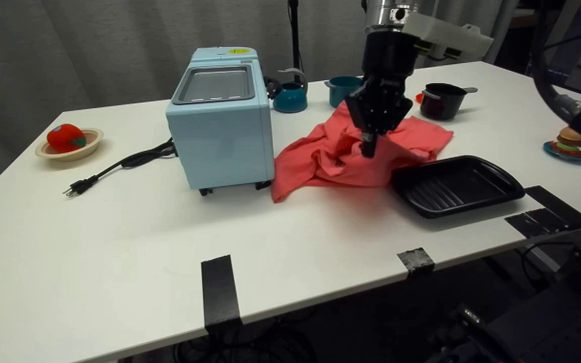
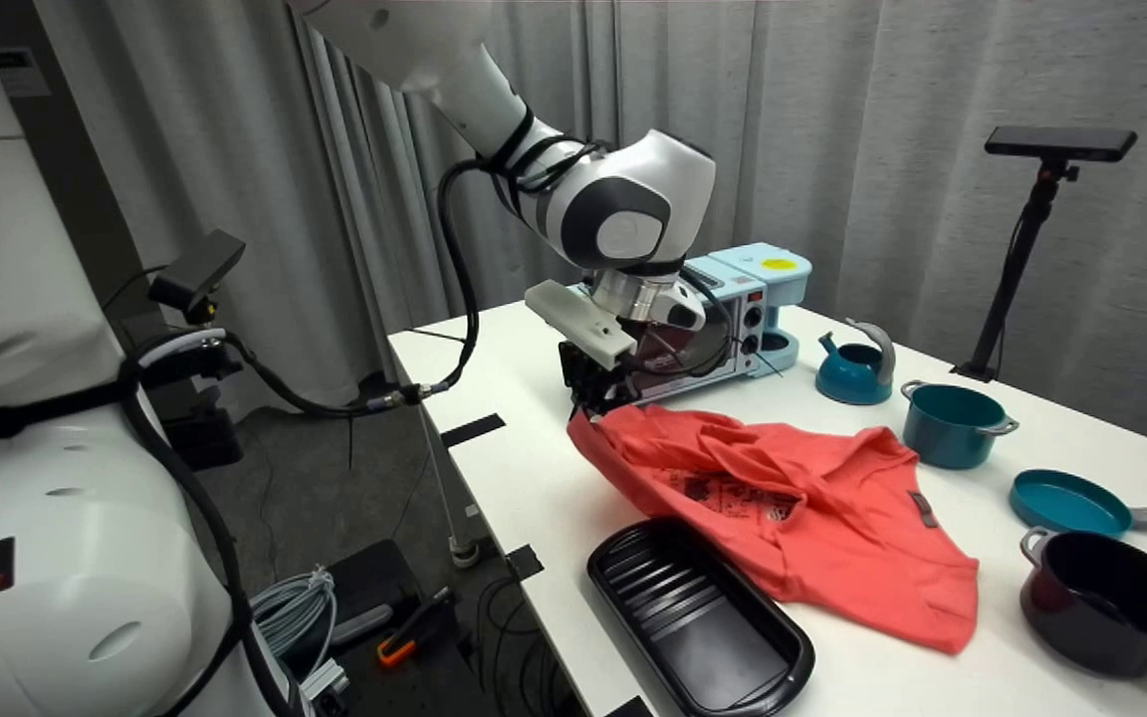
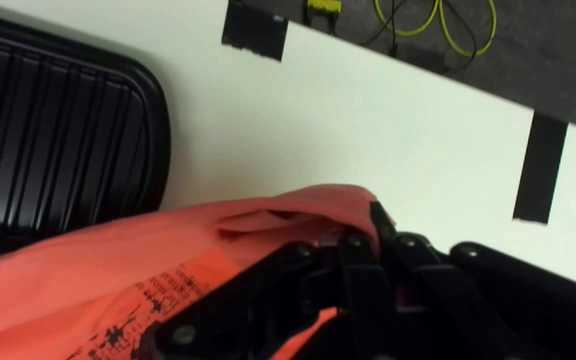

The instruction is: Unfold the sweatshirt

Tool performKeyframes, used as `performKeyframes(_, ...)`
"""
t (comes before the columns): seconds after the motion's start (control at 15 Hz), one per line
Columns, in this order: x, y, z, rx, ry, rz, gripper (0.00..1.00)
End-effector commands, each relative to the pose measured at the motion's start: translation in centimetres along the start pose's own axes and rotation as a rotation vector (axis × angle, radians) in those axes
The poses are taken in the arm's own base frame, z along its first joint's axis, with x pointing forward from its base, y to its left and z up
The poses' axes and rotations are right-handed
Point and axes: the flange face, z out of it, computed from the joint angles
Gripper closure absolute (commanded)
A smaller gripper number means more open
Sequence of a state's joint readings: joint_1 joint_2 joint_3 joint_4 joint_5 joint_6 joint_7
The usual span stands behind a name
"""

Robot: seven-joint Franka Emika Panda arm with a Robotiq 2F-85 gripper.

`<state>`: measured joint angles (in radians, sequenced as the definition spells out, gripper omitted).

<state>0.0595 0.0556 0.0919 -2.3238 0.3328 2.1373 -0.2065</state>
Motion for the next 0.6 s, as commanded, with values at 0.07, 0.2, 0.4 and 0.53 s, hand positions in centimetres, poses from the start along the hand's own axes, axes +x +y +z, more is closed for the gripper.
performKeyframes(0.07,-4.6,2.1,0.0,0.004,-0.218,-0.152,0.98)
performKeyframes(0.2,-5.9,2.9,0.4,-0.017,-0.334,-0.2,0.69)
performKeyframes(0.4,-6.9,4.0,0.7,-0.088,-0.473,-0.245,0.52)
performKeyframes(0.53,-6.8,4.7,0.4,-0.129,-0.488,-0.232,0.36)
